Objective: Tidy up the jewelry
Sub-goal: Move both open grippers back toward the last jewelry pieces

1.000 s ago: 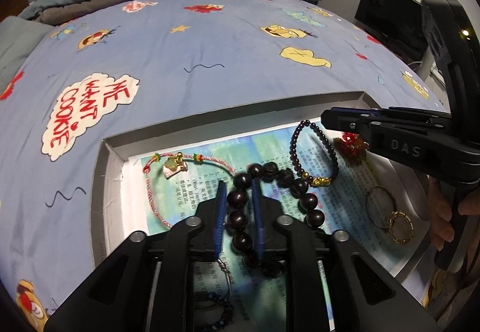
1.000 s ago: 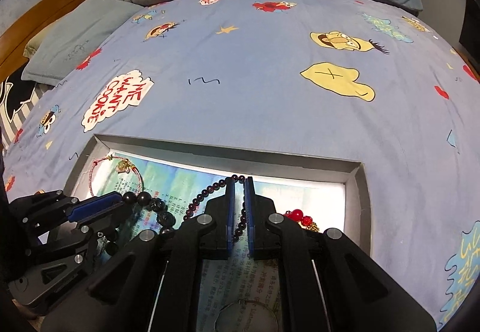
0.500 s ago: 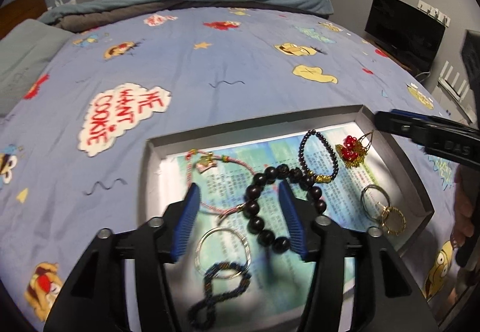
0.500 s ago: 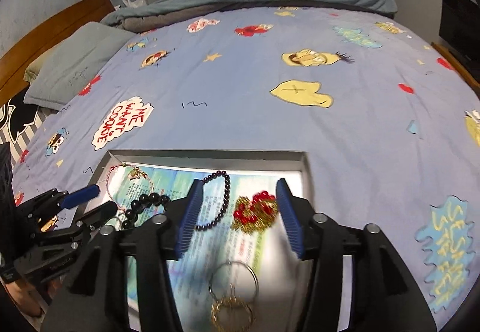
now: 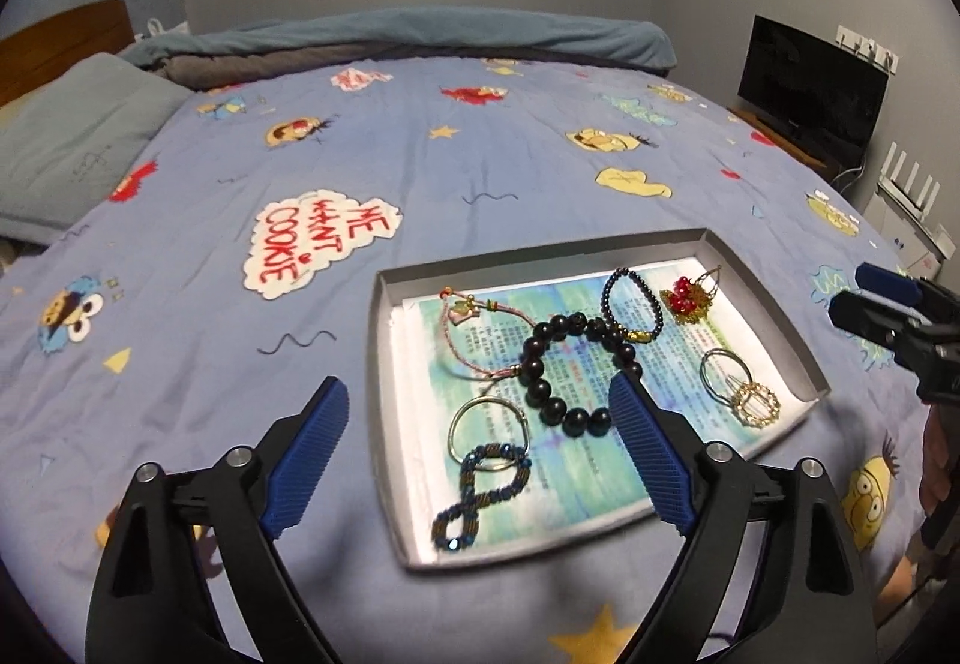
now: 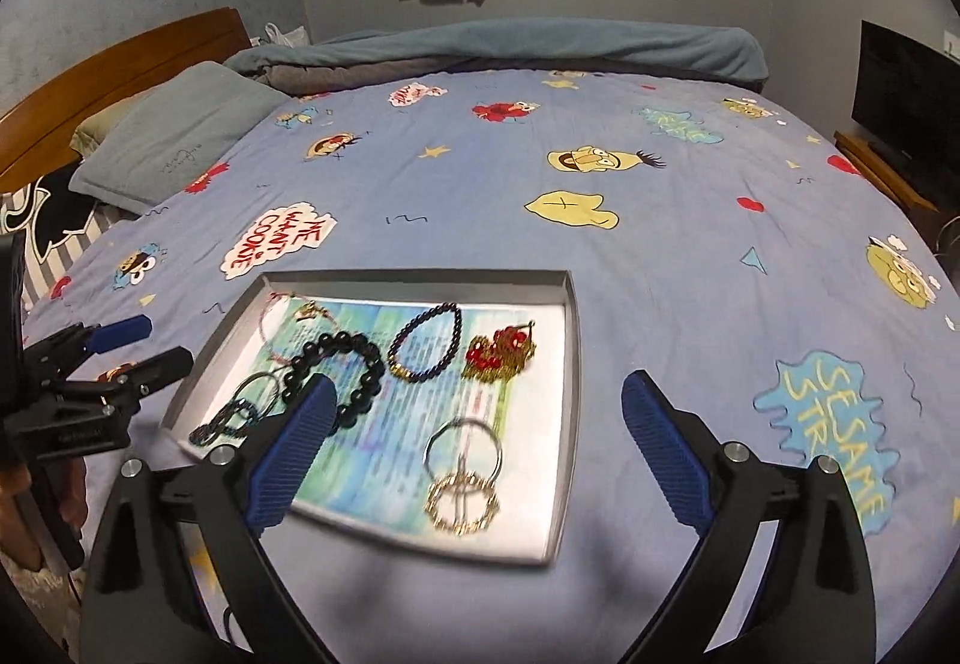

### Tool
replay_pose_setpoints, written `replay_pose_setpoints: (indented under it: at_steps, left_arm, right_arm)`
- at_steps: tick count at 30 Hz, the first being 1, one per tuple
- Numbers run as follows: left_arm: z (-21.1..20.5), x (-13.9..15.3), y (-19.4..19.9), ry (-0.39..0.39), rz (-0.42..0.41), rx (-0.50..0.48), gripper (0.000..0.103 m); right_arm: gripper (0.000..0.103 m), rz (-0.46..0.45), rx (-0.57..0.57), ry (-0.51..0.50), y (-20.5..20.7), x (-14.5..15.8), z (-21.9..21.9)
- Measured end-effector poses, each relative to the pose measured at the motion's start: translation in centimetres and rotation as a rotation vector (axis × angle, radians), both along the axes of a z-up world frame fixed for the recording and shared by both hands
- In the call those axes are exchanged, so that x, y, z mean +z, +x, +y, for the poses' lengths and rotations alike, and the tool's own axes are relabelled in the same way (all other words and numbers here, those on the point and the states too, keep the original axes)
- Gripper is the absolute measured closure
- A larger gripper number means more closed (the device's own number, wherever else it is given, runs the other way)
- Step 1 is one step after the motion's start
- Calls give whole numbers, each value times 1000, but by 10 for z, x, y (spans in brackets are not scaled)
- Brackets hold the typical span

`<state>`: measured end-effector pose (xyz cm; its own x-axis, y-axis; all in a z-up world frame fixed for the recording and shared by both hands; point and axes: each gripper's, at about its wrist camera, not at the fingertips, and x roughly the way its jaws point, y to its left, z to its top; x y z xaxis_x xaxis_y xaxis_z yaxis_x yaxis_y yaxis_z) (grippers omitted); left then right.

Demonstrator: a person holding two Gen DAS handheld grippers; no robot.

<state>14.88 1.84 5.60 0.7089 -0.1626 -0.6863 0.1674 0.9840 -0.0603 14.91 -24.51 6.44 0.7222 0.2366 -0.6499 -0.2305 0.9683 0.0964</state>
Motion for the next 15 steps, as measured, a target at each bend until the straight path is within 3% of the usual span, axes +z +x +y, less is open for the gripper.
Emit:
replay_pose_setpoints:
  at_steps: [10, 15]
  left_arm:
    - [24, 12, -34, -48, -22, 30, 10]
    - [31, 10, -49, -30, -29, 46, 10]
  right_arm:
    - [6, -50, -41, -10, -39, 6, -6]
    - [6, -52, -77, -9, -51, 1, -14]
